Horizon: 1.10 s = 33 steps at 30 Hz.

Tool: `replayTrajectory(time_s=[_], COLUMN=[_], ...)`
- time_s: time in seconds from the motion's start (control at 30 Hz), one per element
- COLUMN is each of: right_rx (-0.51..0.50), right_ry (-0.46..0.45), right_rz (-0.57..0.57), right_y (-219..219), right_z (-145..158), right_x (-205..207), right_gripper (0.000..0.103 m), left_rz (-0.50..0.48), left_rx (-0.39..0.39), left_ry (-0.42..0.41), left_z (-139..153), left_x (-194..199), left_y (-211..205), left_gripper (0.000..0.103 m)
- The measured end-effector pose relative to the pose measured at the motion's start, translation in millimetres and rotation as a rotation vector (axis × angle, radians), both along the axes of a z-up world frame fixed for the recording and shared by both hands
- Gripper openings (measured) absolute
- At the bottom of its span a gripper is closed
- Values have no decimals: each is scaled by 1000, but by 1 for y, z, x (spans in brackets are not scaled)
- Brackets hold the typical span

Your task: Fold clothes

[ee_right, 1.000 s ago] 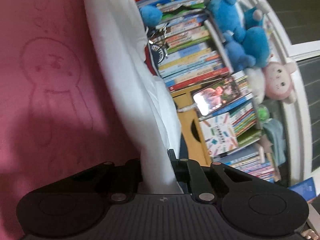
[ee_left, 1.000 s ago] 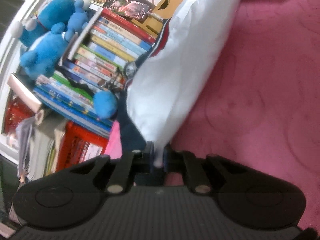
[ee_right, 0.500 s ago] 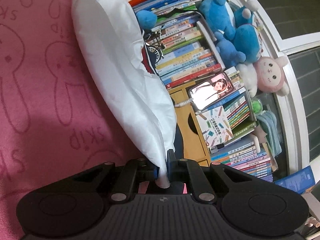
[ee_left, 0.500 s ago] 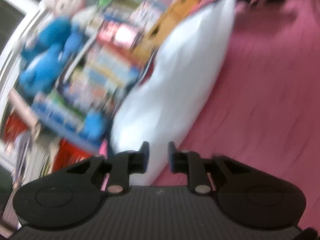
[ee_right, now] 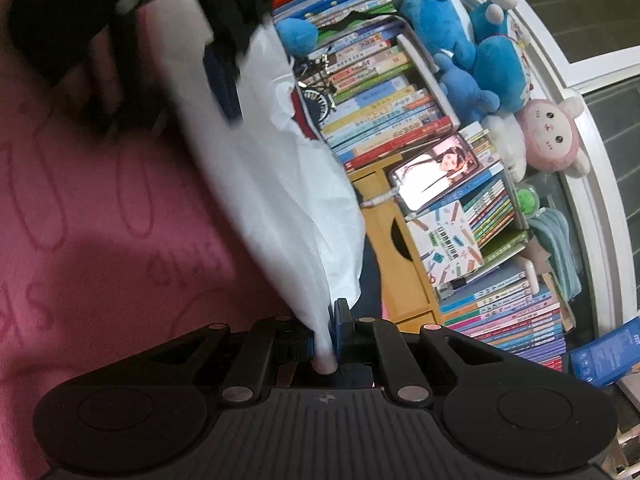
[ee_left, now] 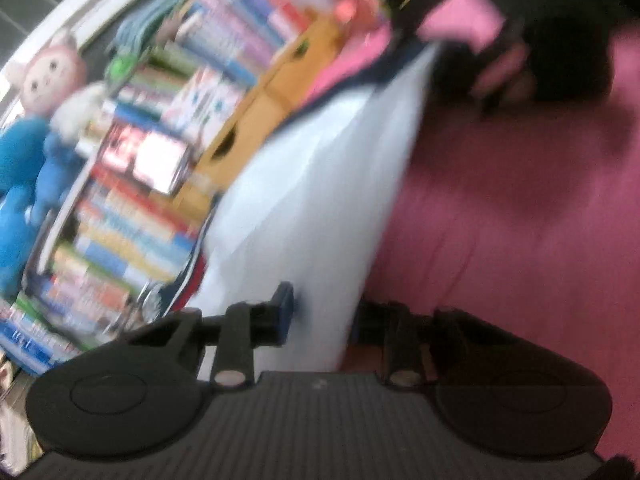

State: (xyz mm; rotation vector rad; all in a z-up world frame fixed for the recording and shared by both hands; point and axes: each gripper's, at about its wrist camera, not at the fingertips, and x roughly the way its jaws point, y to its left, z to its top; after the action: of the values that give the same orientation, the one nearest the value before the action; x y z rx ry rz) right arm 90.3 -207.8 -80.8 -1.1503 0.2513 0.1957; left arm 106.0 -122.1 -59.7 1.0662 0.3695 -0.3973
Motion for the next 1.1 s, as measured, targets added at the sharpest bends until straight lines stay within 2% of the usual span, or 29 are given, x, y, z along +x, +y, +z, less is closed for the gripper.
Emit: replayTrajectory(time_s=[0.03,0.23,0.33,0.37,0.43,0.47,0.5,0.63,0.67,0.7,0.87,0.97,1.0,1.1], right_rx=[1,15,13,12,9,8,8,12,2,-8,-5,16,15,0], right_ry=[5,13,20,19,15,12,14,35,37,40,-26,-60,-63,-45], right_rz=[-1,0,0,-1,-2,0,1,-16,-14,-13,23,58,62,75], right_y=[-2,-4,-3,-2,-1,1,2,11,13,14,9,1,-2,-13], right_z=[-2,-4,-6,-6,-7,-7,-8,-7,-7,-7,12,32,35,30], right_x=[0,3,6,7,10,12,14,29,31,32,1,-32,-44,-75], right_gripper=[11,11,11,12,18,24,28,26,21,10,8,8,9,9], left_rz=[11,266,317,323,311,304,306,313,311,311,301,256,246,229], left_rx=[43,187,146,150,184,201,201,177,170,149,-52,-93,-94,-76], left_ry=[-22,-26,-15,-18,-33,-40,-42,-41,-48,-61,-149,-193,-196,-116], left_z=[-3,-9,-7,-9,-14,-17,-17,-15,-12,-6,53,81,79,60], left_x=[1,22,28,29,28,28,29,37,37,35,1,-40,-54,-87], left_y=[15,128,146,145,138,134,133,137,138,140,144,145,148,156], left_gripper=[25,27,26,21,12,8,7,8,8,7,6,6,6,9])
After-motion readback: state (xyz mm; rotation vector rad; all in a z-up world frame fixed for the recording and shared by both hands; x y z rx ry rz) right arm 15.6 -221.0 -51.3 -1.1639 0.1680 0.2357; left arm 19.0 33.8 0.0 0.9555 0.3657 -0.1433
